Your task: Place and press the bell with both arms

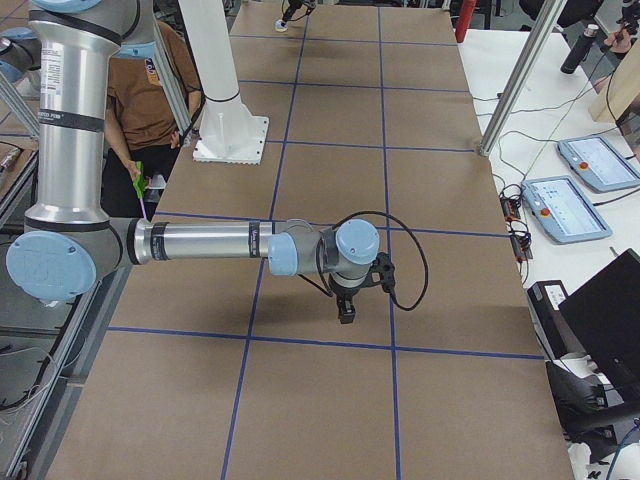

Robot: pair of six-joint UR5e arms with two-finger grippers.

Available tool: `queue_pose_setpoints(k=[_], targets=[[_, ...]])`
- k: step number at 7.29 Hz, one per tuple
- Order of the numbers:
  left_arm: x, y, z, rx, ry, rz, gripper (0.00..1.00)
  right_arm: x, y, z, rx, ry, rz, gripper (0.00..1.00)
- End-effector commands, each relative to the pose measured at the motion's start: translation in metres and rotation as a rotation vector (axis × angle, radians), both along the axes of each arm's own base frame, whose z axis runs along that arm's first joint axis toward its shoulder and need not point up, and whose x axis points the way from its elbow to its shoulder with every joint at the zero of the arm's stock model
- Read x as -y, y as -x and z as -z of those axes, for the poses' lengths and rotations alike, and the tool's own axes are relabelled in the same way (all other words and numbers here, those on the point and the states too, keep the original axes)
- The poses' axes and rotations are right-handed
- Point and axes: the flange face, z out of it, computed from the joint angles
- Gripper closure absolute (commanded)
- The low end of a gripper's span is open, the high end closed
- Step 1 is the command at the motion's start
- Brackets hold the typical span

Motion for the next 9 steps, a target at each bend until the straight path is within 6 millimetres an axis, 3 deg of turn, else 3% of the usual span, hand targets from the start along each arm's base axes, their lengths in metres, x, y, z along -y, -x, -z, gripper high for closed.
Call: queue_pose_setpoints(k=[1,5,9], targets=[[0.001,-0.005,0.005,0.02,0.072,0.089,0.0,-0.001,0.002,-0.001,0.0,0.001,0.004,0.0],[-0.007,0.0,-0.009,0.045,0.104,0.088,0.0,0.0,0.004,0.002,0.001,-0.005,0.01,0.0],[0.001,-0.015,-0.01,0.046,0.103,0.06,0.0,0.0,0.01,0.003,0.001,-0.006,0.023,0.0]])
